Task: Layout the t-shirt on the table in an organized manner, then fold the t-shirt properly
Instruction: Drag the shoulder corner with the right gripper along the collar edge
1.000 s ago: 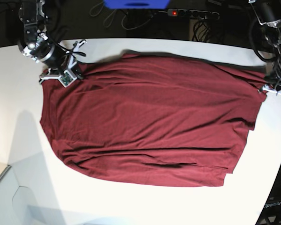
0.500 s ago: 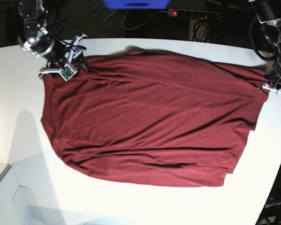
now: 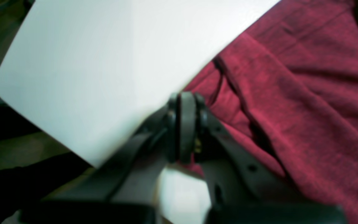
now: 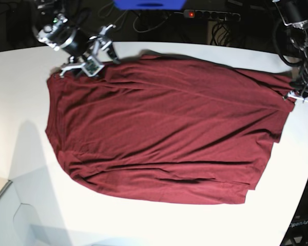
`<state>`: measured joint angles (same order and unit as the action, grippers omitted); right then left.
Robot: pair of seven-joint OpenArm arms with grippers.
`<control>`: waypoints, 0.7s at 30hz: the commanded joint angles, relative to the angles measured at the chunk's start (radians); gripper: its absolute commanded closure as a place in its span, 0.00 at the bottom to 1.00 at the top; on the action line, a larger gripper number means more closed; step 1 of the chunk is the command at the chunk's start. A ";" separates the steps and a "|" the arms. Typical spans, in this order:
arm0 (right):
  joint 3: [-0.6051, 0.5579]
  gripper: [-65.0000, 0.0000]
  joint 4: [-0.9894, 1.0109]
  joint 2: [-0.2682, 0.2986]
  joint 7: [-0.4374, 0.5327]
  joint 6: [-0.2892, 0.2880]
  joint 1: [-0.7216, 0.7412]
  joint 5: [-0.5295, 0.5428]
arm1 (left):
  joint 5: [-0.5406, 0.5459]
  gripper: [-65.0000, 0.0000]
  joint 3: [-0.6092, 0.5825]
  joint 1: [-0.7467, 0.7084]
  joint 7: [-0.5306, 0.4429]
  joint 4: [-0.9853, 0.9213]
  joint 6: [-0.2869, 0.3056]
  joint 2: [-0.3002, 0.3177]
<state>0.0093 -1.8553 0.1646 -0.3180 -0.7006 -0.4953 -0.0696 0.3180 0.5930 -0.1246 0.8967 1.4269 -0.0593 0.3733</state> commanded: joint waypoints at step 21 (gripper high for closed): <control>-0.167 0.43 0.101 -0.084 0.035 0.002 0.034 0.017 | -0.004 1.00 0.003 0.012 -0.020 0.008 -0.006 0.022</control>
<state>-0.1558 -1.7397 0.0811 -0.3058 -0.6941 -0.4576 -0.0704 0.3180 0.5926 -0.1219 0.8925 1.4220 -0.0593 0.3714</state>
